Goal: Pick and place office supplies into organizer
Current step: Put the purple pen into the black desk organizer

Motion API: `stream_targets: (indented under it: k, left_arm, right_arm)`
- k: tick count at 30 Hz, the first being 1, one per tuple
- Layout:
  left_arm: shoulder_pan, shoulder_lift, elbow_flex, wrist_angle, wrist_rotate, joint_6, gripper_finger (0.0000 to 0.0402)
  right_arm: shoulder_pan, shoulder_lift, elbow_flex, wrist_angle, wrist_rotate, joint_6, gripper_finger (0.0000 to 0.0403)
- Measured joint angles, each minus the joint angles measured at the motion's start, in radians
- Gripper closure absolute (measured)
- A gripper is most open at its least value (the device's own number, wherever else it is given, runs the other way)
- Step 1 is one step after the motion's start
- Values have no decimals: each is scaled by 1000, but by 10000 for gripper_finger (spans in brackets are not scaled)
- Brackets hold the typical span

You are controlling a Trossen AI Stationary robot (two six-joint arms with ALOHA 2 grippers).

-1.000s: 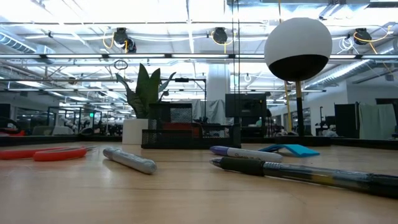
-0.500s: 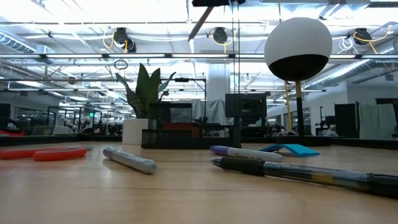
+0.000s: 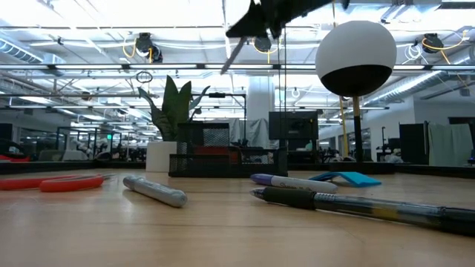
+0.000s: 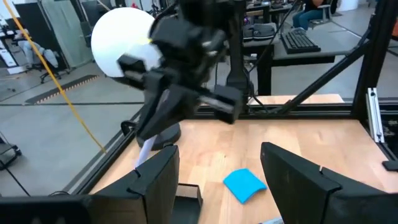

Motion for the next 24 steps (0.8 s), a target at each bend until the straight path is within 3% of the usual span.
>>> stream_targets:
  k: [12,24]
  left_arm:
    - [1,1,0,1,0,5,167]
    - [3,1,-1,2,0,10,167]
  right_arm:
    - [-94,47,30,-60,-145,44,391]
    - [-139,301,337,-295,-176,-9,391]
